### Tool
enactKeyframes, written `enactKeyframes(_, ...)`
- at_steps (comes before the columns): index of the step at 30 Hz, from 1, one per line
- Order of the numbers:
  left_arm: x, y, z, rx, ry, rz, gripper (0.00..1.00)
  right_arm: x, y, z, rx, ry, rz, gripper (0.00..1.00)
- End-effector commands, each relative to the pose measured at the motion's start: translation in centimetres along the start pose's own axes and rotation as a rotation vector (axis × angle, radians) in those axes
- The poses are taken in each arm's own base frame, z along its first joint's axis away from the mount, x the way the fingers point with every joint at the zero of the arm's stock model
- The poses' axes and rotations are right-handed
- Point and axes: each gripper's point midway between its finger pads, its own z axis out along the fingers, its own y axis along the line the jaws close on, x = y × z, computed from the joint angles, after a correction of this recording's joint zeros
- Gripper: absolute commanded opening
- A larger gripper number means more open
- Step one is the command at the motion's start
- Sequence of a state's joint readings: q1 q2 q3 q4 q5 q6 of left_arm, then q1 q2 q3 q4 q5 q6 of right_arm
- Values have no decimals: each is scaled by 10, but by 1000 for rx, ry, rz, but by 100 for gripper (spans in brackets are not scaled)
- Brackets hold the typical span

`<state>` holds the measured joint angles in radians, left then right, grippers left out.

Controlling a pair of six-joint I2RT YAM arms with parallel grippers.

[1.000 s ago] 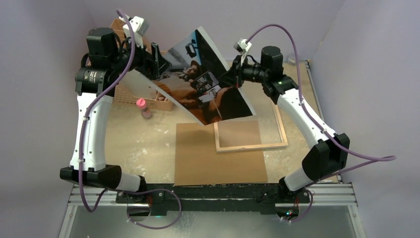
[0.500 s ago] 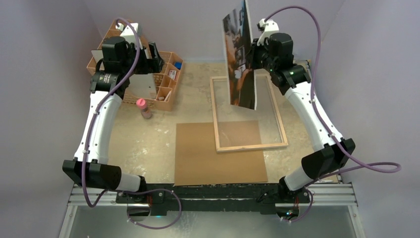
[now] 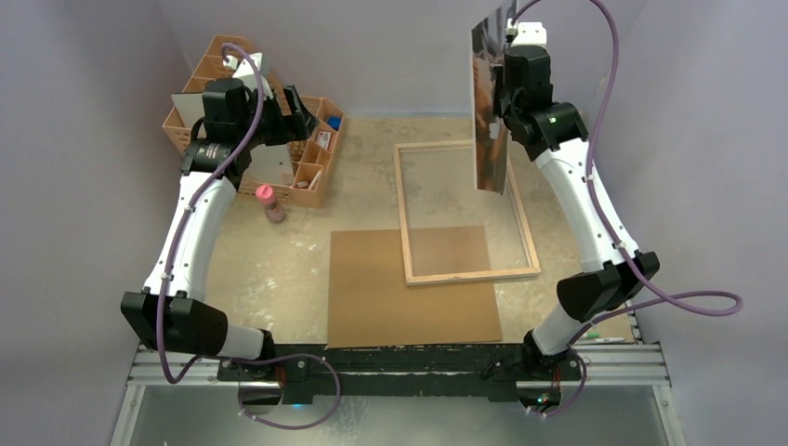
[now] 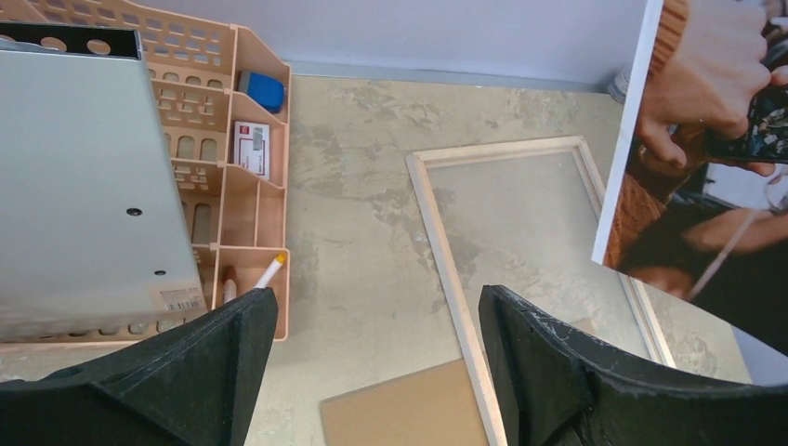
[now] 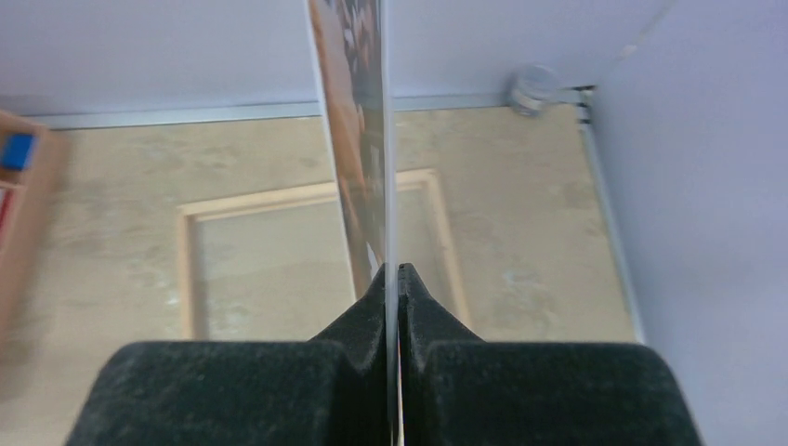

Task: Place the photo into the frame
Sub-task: Turn over the photo from the photo frame.

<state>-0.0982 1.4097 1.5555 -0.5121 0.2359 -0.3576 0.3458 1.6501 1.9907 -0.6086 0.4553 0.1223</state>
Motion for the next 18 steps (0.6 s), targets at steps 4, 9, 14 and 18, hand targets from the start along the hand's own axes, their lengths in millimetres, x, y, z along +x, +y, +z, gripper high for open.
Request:
enactKeyframes(4, 11, 5, 6, 1, 16, -7, 83, -16, -57, -23, 285, -64, -137, 0)
enactKeyframes(9, 23, 4, 19, 36, 49, -32, 83, 40, 0, 0, 263, 53, -342, 0)
enactKeyframes(14, 35, 6, 25, 43, 95, -33, 82, 127, 68, 28, 204, 251, -556, 0)
enactKeyframes(18, 43, 13, 22, 16, 116, -7, 82, 165, 115, 42, 62, 375, -513, 0)
